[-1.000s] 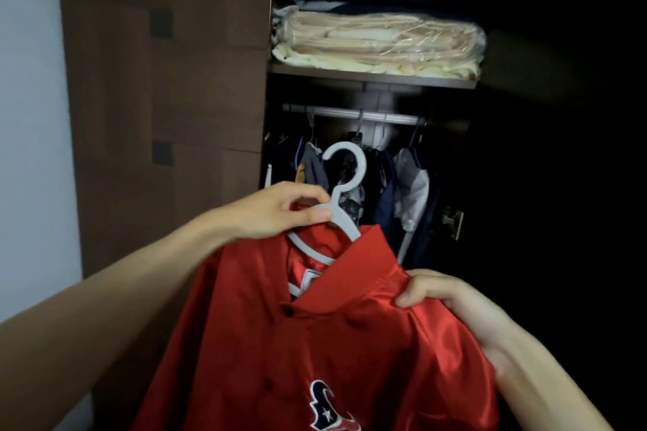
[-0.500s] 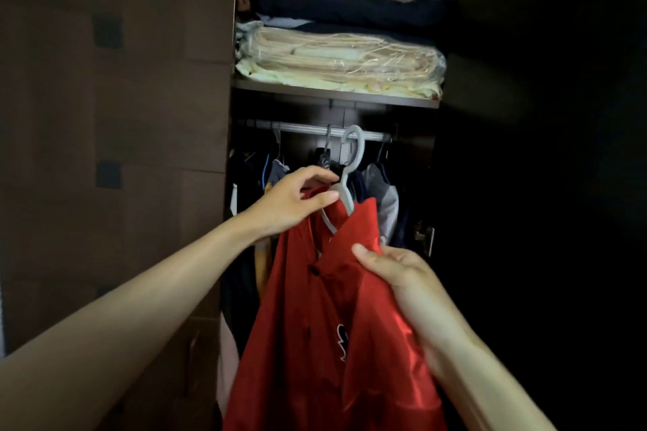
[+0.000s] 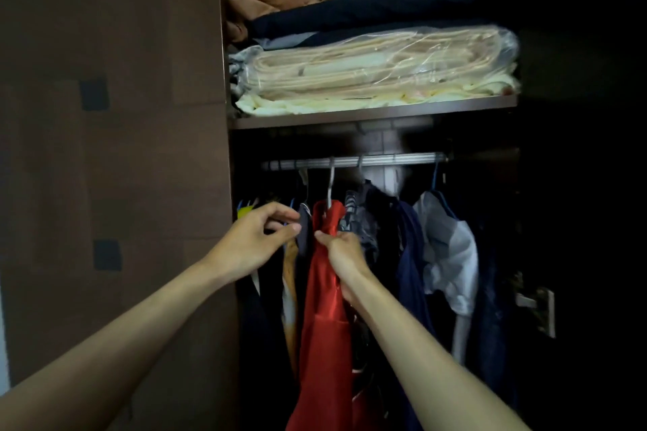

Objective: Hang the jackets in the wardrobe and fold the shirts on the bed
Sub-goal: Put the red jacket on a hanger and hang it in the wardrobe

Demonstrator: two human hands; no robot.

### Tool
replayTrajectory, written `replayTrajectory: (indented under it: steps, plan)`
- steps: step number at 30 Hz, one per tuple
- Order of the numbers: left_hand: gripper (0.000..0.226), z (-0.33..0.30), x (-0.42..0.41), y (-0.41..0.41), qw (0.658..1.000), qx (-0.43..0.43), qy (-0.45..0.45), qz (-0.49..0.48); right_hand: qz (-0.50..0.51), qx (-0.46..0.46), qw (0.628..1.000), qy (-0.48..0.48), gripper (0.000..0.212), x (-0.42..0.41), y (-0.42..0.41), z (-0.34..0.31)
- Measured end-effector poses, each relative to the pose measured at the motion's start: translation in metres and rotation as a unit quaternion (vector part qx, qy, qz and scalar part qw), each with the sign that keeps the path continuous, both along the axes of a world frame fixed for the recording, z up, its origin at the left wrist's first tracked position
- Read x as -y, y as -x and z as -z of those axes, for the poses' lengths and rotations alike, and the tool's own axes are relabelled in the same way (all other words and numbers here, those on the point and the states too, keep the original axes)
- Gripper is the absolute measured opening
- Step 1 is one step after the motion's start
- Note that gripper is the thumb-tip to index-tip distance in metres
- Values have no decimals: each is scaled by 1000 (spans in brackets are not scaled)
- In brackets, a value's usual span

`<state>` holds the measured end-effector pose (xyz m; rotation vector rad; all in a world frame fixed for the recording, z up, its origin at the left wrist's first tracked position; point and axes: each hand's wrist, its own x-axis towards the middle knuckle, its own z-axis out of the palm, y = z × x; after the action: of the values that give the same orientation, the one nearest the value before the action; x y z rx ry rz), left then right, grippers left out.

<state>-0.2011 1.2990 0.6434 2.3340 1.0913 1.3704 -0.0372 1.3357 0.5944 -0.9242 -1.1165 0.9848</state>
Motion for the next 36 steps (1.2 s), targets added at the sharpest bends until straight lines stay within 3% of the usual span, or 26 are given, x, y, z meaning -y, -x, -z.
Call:
replayTrajectory:
  steps: [3, 6, 10, 16, 19, 22, 25, 28, 31, 33, 36]
  plan:
    - [19, -3, -13, -2, 1000, 4, 3, -13, 11, 13, 1000, -1, 10, -59, -2, -23]
    - [15, -3, -21, -10, 999, 25, -2, -28, 61, 49, 997, 1, 23, -114, -7, -44]
    - [12, 0, -26, -17, 999, 16, -5, -40, 115, 103, 988, 5, 11, -159, -4, -37]
    - [14, 22, -34, -20, 995, -26, 21, -90, 95, 183, 978, 16, 32, -147, 10, 8]
    - [19, 39, -38, -22, 990, -74, 62, -103, 35, 223, 974, -9, 54, -126, 3, 16]
    - [22, 56, -38, -25, 987, -95, 85, -102, 47, 193, 980, 5, 72, -110, -16, 24]
    - [28, 70, -31, -29, 988, -103, 79, -87, 136, 138, 980, 46, 56, -98, -55, 41]
    - [40, 83, -22, -36, 985, -141, 77, -61, 157, 196, 966, 65, 59, -73, -88, 65]
    - [44, 92, -15, -41, 981, -158, 92, -59, 206, 285, 936, 21, 55, -44, -97, 74]
    - [42, 95, -6, -40, 982, -149, 97, -69, 196, 326, 925, -16, 42, -19, -88, 75]
    - [40, 98, 15, -32, 983, -130, 102, -78, 118, 325, 936, -65, 15, 29, -59, 81]
